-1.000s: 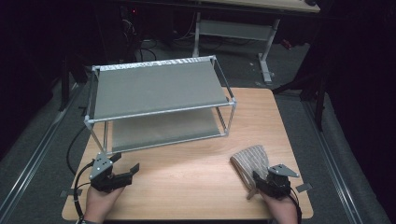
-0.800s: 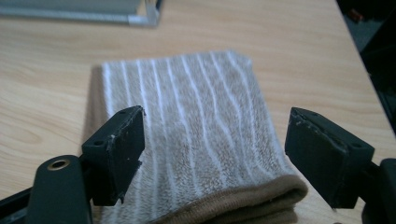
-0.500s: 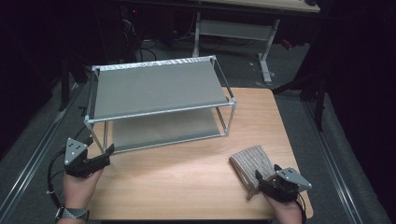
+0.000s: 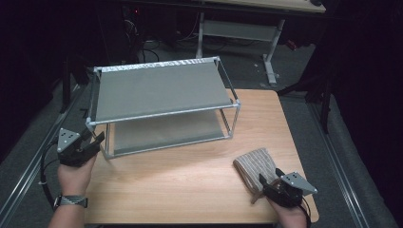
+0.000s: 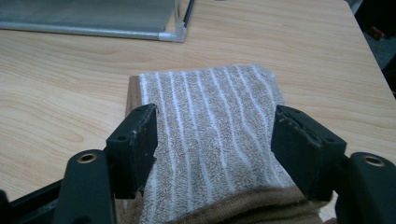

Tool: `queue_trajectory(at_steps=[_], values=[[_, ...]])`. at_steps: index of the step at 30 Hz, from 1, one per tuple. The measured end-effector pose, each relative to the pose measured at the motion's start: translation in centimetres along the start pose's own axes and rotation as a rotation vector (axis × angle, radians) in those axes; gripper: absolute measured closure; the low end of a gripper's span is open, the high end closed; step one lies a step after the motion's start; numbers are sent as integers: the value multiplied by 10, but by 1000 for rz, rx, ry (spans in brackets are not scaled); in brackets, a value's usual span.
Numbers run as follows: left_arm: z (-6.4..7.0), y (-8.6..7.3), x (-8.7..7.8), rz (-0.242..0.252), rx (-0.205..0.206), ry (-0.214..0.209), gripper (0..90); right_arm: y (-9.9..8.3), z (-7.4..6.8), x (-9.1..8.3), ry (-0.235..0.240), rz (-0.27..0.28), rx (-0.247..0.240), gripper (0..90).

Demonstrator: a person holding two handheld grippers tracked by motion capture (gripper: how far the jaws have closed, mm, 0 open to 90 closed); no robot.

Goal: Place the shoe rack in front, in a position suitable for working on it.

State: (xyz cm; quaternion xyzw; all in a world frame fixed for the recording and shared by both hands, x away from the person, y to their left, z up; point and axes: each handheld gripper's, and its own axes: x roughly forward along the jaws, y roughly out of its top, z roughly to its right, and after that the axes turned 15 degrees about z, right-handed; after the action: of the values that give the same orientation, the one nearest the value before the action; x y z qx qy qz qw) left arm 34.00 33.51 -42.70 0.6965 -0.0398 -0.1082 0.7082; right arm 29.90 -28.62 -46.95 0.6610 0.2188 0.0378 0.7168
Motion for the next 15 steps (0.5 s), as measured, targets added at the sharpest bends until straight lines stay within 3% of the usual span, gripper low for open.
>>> queue_trajectory(at_steps=[1,3,8,9,10,11,15], values=[[3,0,-2,2,20,3,720,-1,0,0,6,-3,5,340],[5,-1,-6,8,13,-4,792,-1,-1,1,9,-4,4,348],[20,-3,-20,13,39,-27,802,-1,-1,0,16,-1,4,364],[29,-6,-30,28,36,-39,802,-1,-1,0,21,-1,2,365],[29,-6,-30,28,36,-39,802,-1,-1,0,21,-1,2,365],[38,-9,-41,44,38,-54,802,-1,-2,0,23,-1,3,365],[52,-13,-64,55,46,-94,801,0,-4,0,35,6,-6,383]])
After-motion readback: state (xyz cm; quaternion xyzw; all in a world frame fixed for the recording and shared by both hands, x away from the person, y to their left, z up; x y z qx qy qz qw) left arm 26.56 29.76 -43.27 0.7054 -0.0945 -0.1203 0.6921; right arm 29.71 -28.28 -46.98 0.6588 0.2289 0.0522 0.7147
